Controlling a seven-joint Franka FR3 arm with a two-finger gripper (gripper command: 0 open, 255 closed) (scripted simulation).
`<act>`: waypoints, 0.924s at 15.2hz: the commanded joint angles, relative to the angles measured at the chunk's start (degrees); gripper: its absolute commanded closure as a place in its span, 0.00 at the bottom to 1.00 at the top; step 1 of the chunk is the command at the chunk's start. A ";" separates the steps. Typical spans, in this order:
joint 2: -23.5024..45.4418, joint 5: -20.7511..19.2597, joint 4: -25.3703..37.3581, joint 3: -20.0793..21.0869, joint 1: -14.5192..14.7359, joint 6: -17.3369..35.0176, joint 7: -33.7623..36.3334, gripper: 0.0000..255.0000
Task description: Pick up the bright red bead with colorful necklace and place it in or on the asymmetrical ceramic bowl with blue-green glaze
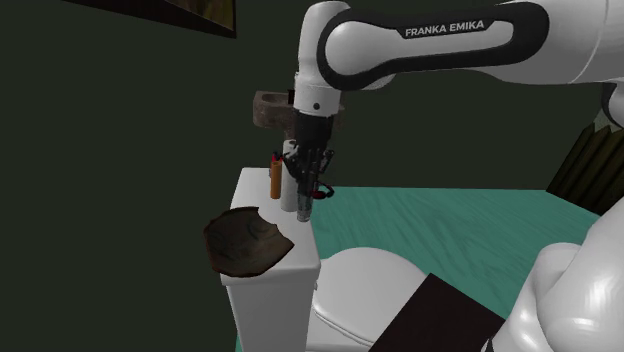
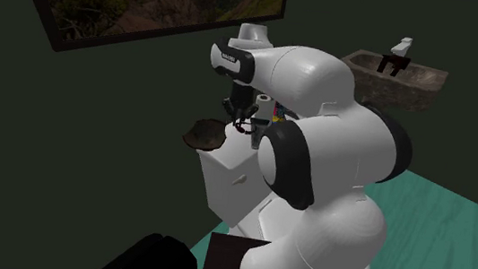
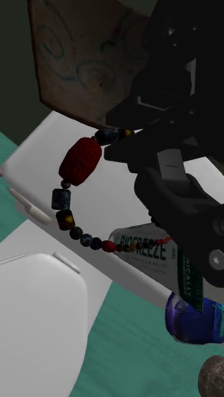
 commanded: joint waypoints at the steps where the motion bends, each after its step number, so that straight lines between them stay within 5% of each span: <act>1: 1.34 -0.22 2.37 0.66 0.44 -0.97 1.28 1.00; 14: 24.93 -7.55 33.78 7.29 9.53 -8.68 17.39 1.00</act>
